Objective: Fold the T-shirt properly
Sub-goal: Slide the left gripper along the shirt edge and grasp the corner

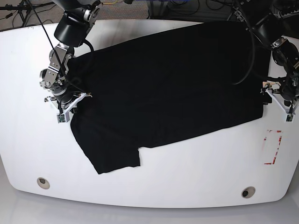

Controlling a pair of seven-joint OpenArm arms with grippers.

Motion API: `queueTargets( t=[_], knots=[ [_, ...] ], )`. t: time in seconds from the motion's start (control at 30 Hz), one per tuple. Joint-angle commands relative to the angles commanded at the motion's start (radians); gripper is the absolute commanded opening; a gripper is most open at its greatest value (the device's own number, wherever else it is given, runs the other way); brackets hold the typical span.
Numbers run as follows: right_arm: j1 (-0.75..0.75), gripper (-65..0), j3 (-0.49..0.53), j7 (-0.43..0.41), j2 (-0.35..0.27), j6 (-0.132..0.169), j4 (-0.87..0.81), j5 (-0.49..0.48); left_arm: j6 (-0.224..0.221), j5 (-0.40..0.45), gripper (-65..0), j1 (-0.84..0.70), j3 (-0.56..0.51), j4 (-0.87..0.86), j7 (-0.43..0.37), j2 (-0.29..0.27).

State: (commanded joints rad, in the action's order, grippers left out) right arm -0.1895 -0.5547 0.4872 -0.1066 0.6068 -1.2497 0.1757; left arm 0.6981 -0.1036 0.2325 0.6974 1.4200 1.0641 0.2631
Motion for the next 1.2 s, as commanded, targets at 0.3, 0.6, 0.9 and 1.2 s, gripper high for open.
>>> queueTargets(
  t=[0.3, 0.6, 0.9, 1.2],
  knots=[
    [0.0, -65.0, 0.0, 0.0, 0.0, 0.0, 0.0, -0.002, 0.0, 0.002, -12.5, 0.06, 0.031, -0.149, -0.011, 0.0],
    [0.0, -65.0, 0.0, 0.0, 0.0, 0.0, 0.0, -0.003, 0.0, 0.0, -12.5, 0.091, 0.009, -0.281, -0.084, -0.005],
    [0.0, -65.0, 0.0, 0.0, -0.003, 0.0, 0.0, -0.003, 0.0, -0.003, -12.6, 0.124, -0.021, -0.388, -0.123, -0.008],
    [0.0, -65.0, 0.002, -0.003, -0.003, 0.0, 0.0, -0.003, 0.0, 0.002, -35.1, 0.195, -0.021, -0.514, -0.137, -0.008]
  ],
)
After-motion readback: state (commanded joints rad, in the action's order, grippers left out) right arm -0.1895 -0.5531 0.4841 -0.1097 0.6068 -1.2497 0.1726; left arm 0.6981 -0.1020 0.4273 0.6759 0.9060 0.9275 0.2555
